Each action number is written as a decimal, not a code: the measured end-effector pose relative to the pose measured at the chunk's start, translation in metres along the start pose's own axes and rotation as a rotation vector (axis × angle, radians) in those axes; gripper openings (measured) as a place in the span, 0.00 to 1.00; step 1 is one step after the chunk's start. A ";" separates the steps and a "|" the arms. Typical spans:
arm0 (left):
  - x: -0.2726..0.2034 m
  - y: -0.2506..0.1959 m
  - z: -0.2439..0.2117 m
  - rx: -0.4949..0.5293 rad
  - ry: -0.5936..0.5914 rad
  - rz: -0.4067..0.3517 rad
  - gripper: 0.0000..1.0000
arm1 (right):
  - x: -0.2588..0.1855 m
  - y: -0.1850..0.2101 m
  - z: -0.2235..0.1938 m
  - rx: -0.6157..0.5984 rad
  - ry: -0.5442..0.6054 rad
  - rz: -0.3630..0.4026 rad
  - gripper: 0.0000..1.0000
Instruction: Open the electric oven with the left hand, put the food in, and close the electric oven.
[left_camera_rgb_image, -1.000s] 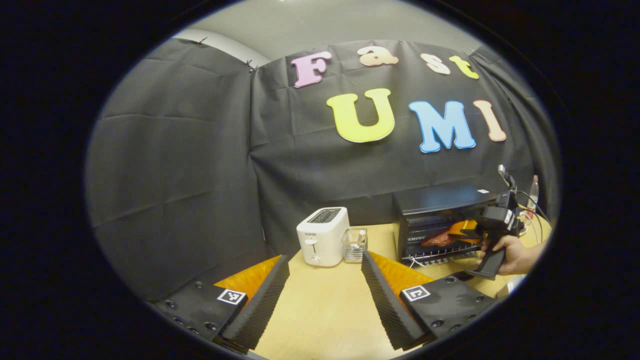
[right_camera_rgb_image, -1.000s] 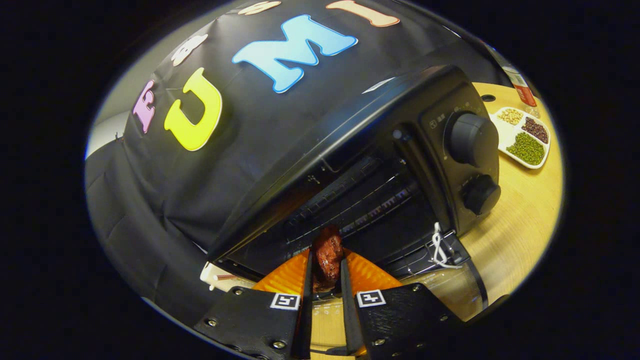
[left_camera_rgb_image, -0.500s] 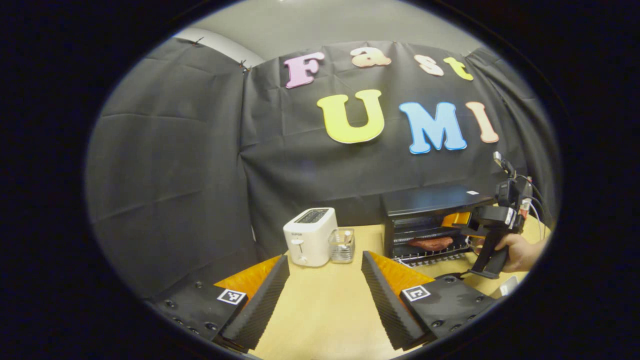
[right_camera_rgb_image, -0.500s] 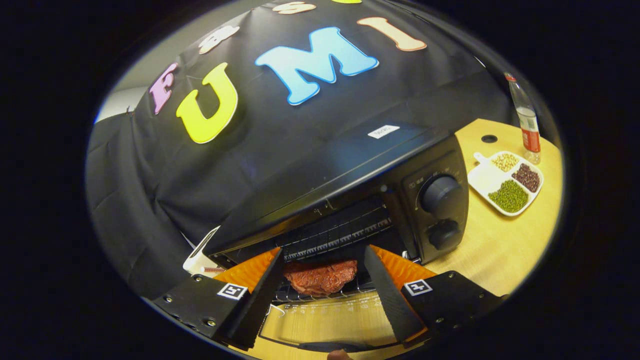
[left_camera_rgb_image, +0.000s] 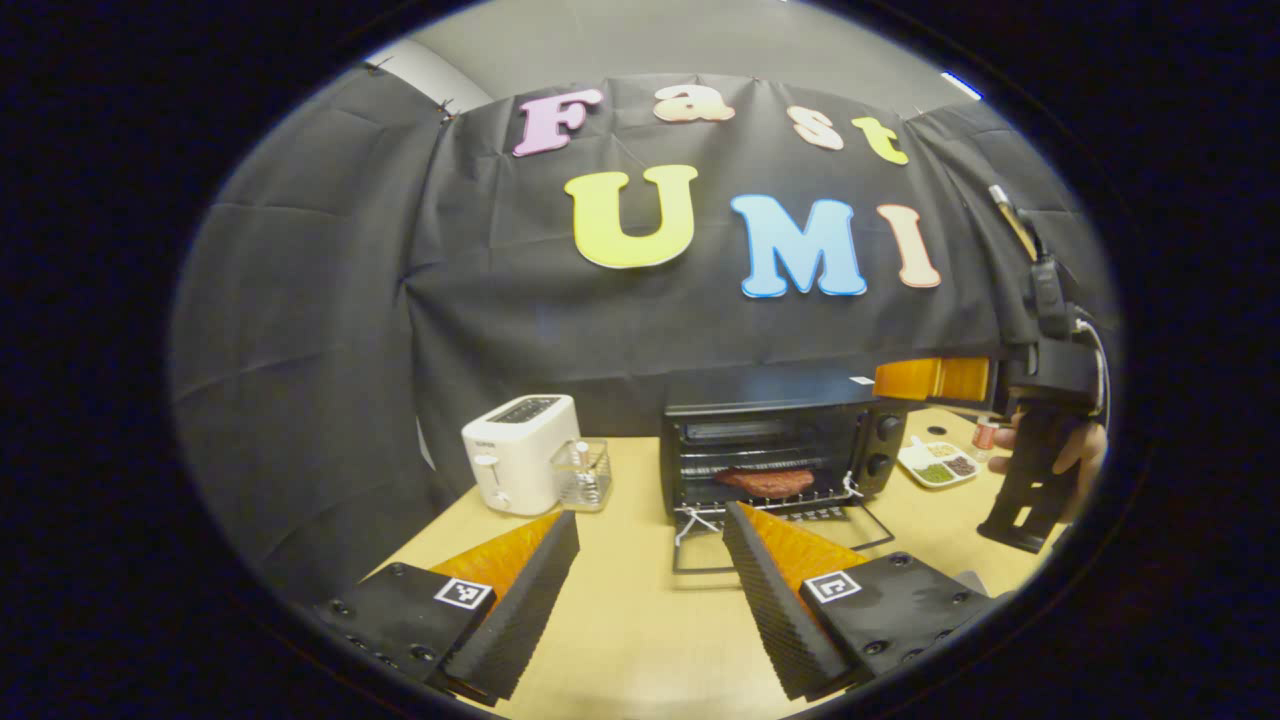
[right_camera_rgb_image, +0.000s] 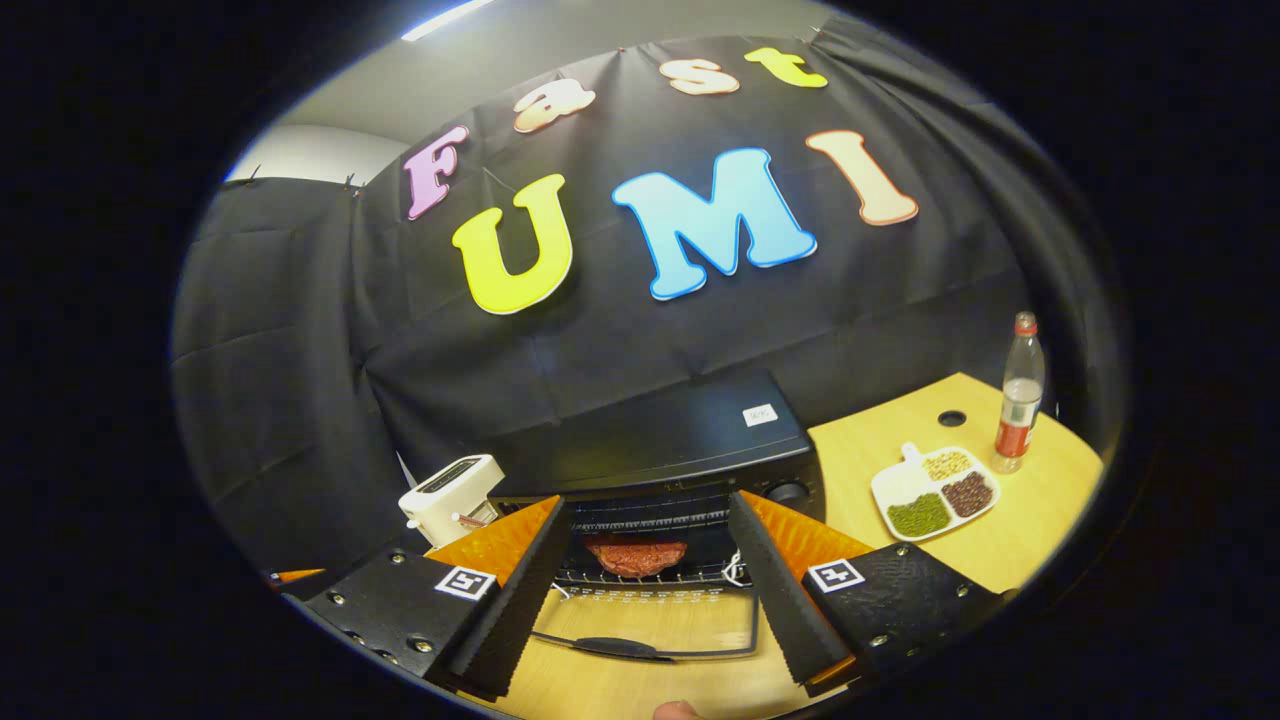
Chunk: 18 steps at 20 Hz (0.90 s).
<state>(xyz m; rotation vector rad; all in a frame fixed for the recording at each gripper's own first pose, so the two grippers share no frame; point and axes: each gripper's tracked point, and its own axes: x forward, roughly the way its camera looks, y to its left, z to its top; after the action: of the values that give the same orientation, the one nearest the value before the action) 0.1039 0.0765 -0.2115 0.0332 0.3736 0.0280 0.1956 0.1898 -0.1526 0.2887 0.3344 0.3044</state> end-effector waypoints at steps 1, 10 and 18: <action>0.004 -0.013 -0.004 -0.009 0.015 -0.023 0.98 | -0.011 -0.008 0.005 -0.021 -0.013 -0.011 0.98; 0.035 -0.097 -0.078 -0.082 0.230 -0.179 1.00 | -0.095 -0.075 0.014 -0.060 -0.026 -0.150 0.98; 0.074 -0.126 -0.155 -0.080 0.441 -0.209 1.00 | -0.146 -0.127 0.028 -0.102 -0.044 -0.297 0.98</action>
<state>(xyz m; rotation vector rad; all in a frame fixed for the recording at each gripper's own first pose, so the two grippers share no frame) 0.1185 -0.0426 -0.3868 -0.0934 0.8149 -0.1589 0.1048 0.0178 -0.1284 0.1421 0.3122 0.0224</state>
